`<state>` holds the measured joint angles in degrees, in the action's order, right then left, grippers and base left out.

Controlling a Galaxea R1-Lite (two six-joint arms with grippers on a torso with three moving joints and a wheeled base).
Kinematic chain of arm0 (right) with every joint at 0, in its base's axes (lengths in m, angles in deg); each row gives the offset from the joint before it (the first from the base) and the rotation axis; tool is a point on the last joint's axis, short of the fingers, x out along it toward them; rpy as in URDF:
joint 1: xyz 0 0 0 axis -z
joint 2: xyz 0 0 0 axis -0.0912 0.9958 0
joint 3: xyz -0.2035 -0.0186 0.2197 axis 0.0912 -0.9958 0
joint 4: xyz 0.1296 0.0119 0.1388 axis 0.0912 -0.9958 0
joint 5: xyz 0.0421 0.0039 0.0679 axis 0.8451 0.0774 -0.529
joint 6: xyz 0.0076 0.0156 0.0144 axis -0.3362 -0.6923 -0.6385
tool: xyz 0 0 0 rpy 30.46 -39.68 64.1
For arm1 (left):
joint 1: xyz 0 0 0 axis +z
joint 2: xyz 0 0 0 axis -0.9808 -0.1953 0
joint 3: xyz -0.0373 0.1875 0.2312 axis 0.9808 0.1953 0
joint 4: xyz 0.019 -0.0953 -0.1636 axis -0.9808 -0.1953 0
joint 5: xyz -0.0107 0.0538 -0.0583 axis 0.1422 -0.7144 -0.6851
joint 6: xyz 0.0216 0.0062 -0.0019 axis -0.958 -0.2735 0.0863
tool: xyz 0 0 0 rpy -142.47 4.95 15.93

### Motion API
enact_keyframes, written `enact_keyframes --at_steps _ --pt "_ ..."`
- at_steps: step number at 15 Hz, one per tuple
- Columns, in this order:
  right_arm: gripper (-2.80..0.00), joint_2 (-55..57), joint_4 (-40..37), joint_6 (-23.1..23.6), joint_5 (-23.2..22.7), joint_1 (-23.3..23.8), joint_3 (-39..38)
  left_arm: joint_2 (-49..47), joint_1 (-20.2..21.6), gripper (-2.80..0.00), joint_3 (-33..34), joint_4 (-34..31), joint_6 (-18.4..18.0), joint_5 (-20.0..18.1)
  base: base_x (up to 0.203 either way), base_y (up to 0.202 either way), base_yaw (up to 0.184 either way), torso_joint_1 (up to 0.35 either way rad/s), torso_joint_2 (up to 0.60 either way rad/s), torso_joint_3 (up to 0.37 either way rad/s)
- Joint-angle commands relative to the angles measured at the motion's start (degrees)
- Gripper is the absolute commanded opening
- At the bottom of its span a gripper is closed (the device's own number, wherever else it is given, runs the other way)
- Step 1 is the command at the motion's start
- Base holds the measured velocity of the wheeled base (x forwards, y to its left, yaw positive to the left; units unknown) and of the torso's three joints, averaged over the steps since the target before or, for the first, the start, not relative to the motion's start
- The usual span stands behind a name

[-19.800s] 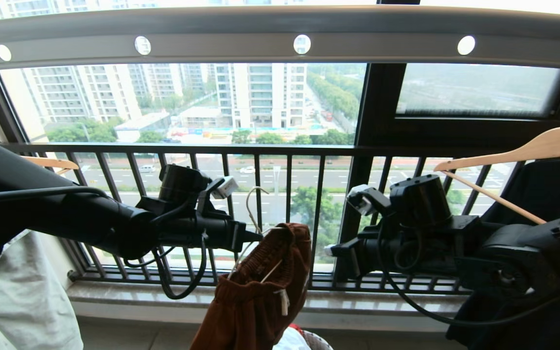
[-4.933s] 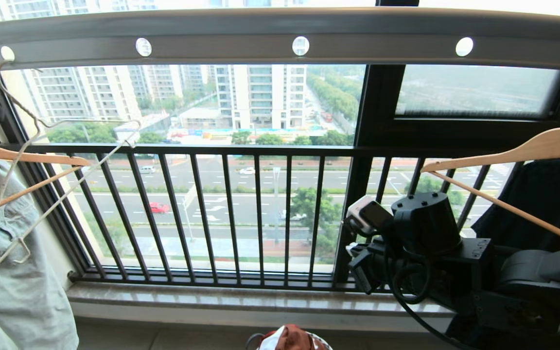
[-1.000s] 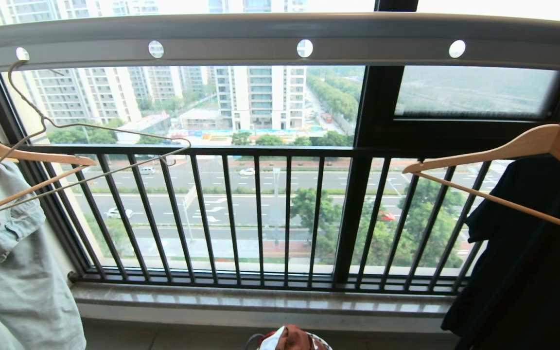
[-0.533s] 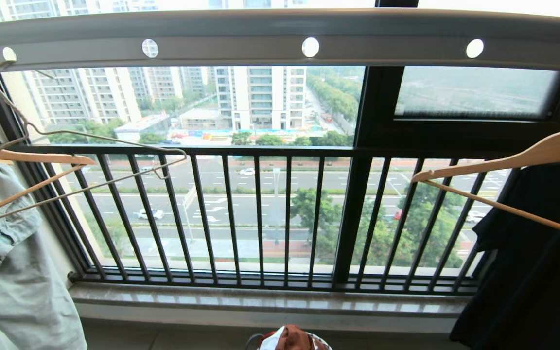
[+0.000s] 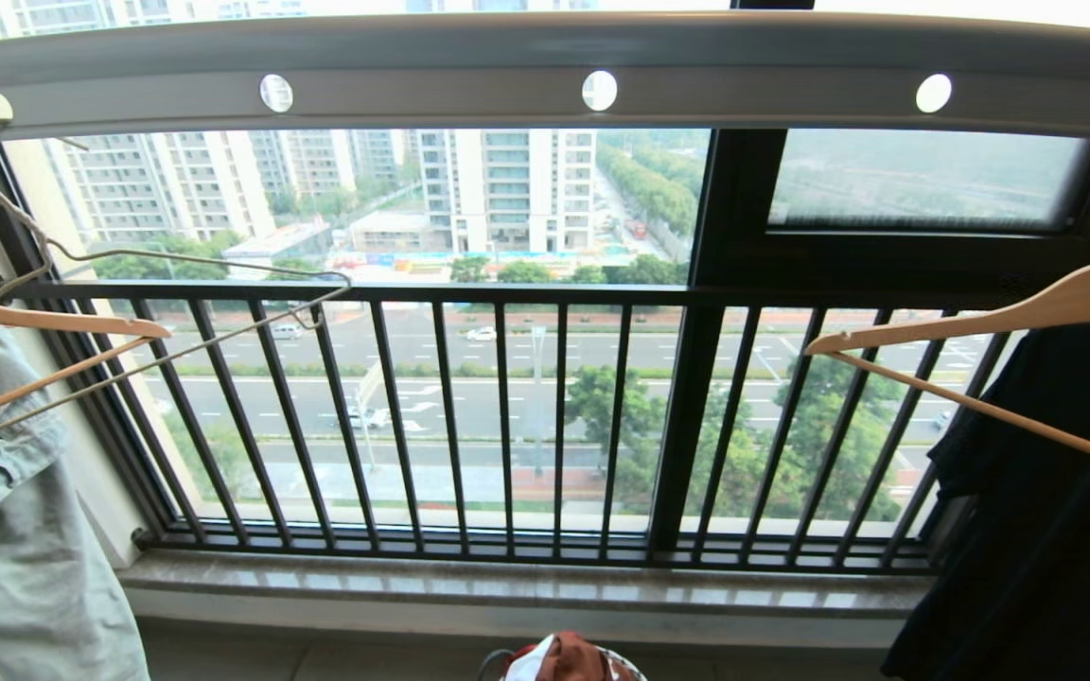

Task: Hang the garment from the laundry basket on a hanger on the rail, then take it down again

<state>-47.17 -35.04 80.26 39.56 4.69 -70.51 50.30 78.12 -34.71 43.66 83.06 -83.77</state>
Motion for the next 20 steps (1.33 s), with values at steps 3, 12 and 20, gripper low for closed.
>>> enact_keyframes --at_steps 3,12,20 --pt "-2.8 0.1 0.02 0.03 -0.02 0.02 0.04 0.02 0.01 -2.8 -0.01 -0.12 -0.03 -0.02 0.0 0.0 0.0 0.0 0.0 0.0" --pt "-2.8 0.1 0.02 0.03 -0.02 0.02 0.04 0.02 0.01 -2.8 -0.01 -0.12 -0.03 0.05 0.0 0.0 0.0 0.0 0.0 0.0" --pt "-2.8 0.1 0.02 0.05 -0.02 -0.05 -0.03 0.02 0.01 -2.8 -0.01 -0.12 -0.03 0.05 0.0 0.0 0.0 0.0 0.0 0.0"
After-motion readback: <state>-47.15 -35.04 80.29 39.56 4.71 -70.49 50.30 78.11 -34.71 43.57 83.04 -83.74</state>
